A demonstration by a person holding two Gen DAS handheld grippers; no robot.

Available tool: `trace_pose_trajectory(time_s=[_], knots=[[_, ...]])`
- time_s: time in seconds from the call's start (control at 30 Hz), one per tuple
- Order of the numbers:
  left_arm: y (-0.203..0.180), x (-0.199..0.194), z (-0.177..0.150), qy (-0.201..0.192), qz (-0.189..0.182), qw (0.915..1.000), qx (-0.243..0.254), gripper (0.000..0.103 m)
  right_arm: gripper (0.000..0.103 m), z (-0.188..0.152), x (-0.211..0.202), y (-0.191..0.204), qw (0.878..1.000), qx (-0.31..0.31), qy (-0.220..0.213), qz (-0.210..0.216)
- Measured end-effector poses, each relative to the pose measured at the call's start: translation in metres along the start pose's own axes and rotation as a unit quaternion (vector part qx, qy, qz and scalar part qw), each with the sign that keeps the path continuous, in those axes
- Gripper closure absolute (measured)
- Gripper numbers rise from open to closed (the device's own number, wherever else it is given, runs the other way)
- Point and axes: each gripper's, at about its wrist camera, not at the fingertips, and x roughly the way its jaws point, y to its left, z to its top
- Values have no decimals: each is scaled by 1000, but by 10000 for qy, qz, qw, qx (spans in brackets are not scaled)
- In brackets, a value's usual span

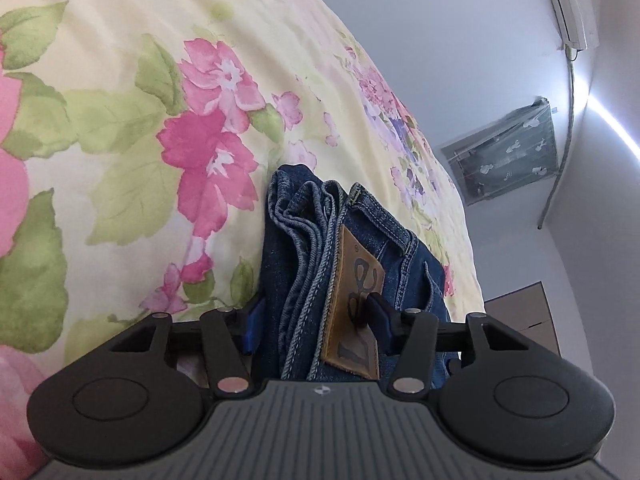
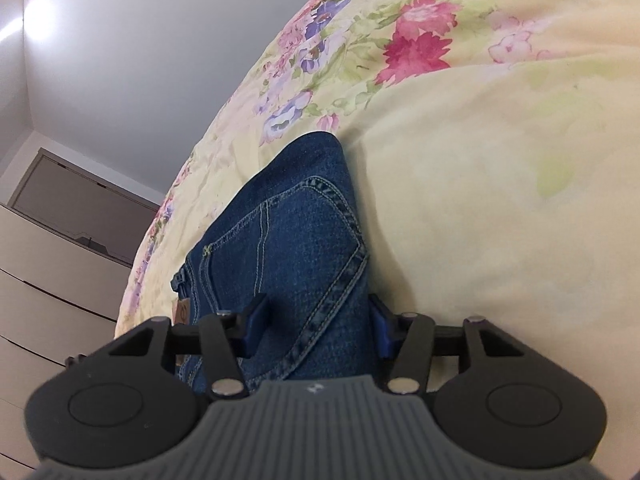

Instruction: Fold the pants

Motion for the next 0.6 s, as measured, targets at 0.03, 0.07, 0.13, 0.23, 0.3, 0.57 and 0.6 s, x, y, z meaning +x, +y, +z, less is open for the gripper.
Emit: trace_pose_trajectory(time_s=[0.03,0.07,0.13,0.23,0.3,0.57,0.6], knots=[[0,1,0,12,-14,10000,30,49,60,1,1,-2,10000,33,9,63],[1,1,1,29,-29,10000,49,50,61,1,0,-3,9999,44,15,102],[-1,0,1,25,-5,10000,81,55,66,0,-1,-2,9999,1,19,119],[-18,-4,-1,-82,256,9989,372,60,71,-2,-3,7,9999,-149,4,26],[-30,-7,-3,-141,422,9973,581,64,76,-1,-5,14,9997,-247,-21,-57],[-61,-27,-5,-276,639,9935,905,73,87,1,-24,63,9973,-688,-110,-221],[-64,-32,-6,-300,632,9934,912,74,87,1,-27,70,9968,-747,-121,-247]])
